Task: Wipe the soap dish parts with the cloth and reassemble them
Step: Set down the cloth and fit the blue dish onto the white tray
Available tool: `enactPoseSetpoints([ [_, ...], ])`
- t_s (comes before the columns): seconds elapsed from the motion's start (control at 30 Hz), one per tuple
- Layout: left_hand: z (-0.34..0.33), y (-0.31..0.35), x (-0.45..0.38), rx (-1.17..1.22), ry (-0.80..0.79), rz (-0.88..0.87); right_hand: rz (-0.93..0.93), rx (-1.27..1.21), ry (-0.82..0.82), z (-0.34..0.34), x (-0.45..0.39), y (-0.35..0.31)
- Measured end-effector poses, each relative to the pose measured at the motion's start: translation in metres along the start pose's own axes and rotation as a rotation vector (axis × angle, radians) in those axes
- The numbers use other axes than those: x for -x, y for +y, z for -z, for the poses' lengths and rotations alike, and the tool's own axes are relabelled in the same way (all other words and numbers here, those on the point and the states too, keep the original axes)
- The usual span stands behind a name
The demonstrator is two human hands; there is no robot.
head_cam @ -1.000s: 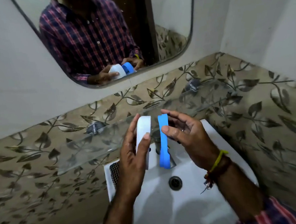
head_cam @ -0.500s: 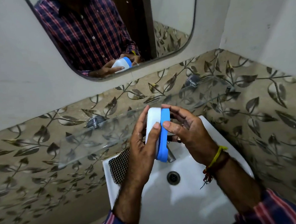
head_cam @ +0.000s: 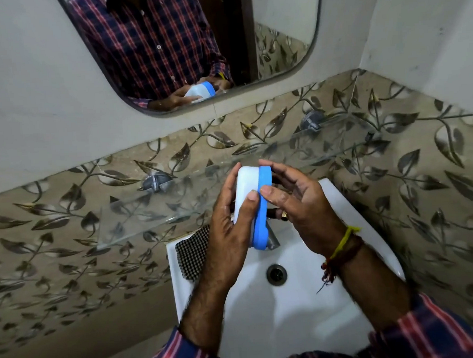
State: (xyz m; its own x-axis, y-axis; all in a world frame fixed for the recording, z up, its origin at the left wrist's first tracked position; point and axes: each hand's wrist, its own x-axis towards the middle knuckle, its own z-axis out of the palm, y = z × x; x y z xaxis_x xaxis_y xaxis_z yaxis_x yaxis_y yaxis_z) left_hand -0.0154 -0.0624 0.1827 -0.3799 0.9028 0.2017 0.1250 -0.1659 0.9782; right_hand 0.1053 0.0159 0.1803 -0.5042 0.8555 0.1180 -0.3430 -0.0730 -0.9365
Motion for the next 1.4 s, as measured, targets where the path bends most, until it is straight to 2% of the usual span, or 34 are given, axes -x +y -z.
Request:
enactPoseSetpoints([
  [0.4,-0.006,-0.011,0.013,-0.125,-0.008,0.057,-0.054,-0.025,-0.078,0.004,0.004,0.009],
  [0.5,0.003,-0.007,0.011,-0.244,-0.075,0.044,-0.082,-0.067,-0.089,0.003,0.005,0.013],
  [0.6,0.024,0.009,0.004,-0.461,-0.197,-0.005,-0.09,-0.041,-0.111,0.004,0.003,0.012],
  [0.63,0.03,0.017,0.001,-0.488,-0.218,-0.016,-0.067,-0.024,-0.117,0.005,0.001,0.007],
  [0.7,0.042,0.03,-0.009,-0.394,-0.191,-0.033,0.013,0.003,-0.127,0.006,-0.01,-0.006],
  [0.77,0.048,0.035,-0.02,-0.262,-0.131,-0.059,0.093,0.076,-0.156,0.008,-0.023,-0.018],
  [0.87,0.052,0.031,-0.043,-0.206,-0.028,-0.091,0.158,0.224,-0.192,0.014,-0.048,-0.026],
  [1.07,0.056,0.005,-0.078,-0.476,0.048,-0.162,0.221,0.513,-0.218,0.037,-0.082,-0.017],
  [1.17,0.049,-0.007,-0.09,-0.625,0.067,-0.2,0.292,0.727,-0.127,0.043,-0.088,-0.011],
  [1.27,0.046,-0.015,-0.098,-0.672,0.063,-0.134,0.346,0.949,-0.008,0.041,-0.087,-0.009],
  [1.4,0.045,-0.023,-0.1,-0.639,0.061,-0.075,0.345,1.03,0.063,0.037,-0.084,-0.003],
])
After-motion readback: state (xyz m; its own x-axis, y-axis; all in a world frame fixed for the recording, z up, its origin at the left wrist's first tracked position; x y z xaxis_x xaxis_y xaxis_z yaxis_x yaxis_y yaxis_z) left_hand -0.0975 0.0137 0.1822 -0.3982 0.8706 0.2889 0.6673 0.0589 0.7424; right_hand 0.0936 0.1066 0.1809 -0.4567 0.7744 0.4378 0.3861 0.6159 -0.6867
